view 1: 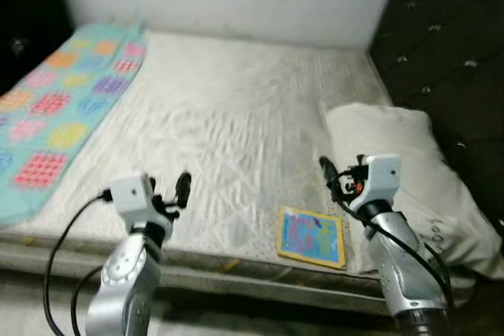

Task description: Clean up the room

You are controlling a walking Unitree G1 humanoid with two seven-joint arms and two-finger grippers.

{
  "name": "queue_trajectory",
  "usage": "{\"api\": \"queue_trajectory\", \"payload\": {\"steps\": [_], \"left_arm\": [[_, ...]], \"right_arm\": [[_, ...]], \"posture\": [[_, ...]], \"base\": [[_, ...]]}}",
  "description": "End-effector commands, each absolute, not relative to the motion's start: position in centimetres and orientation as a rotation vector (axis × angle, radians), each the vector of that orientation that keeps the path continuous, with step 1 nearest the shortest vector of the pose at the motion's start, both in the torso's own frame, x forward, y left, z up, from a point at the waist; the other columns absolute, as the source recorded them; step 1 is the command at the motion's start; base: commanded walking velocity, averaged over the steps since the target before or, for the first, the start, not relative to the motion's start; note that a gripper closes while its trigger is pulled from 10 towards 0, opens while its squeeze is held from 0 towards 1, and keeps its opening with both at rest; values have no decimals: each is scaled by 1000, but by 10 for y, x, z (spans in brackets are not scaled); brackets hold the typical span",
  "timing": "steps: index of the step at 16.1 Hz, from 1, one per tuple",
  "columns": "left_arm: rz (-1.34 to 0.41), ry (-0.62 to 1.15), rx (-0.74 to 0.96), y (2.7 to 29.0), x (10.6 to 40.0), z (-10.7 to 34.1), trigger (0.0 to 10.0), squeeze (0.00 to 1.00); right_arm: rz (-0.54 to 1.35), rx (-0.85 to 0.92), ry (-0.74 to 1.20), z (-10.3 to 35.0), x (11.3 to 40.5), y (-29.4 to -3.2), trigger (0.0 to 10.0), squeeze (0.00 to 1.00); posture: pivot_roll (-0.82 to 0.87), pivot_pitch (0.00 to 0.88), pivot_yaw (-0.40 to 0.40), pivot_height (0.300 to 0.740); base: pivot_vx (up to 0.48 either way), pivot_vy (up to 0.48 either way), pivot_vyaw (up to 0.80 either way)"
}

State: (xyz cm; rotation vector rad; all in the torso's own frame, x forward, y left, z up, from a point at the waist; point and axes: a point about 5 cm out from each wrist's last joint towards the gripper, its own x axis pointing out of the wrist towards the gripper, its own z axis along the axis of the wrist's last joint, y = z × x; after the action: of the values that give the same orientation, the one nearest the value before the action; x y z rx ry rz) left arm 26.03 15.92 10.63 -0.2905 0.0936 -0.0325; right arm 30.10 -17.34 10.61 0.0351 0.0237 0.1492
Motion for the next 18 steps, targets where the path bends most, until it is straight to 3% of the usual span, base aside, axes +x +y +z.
{"api": "queue_trajectory", "payload": {"steps": [1, 6, 13, 18], "left_arm": [[-18, 78, -276, 164, 260, 108, 10000, 0], [-53, 42, -316, 162, 257, 113, 10000, 0], [-73, 38, -326, 160, 257, 113, 10000, 0], [-76, 44, -324, 160, 257, 112, 10000, 0]], "right_arm": [[169, 36, 3, 112, 304, -169, 10000, 0], [175, 28, 0, 114, 304, -168, 10000, 0], [175, 23, 2, 114, 303, -169, 10000, 0], [177, 27, 2, 114, 302, -168, 10000, 0]], "posture": [[-61, 0, -44, 740], [-66, 1, -47, 740], [-71, 9, -47, 740], [-70, 11, -45, 740]], "base": [[0, 0, 0], [0, 0, 0], [298, 0, 0], [148, 0, -401]]}}
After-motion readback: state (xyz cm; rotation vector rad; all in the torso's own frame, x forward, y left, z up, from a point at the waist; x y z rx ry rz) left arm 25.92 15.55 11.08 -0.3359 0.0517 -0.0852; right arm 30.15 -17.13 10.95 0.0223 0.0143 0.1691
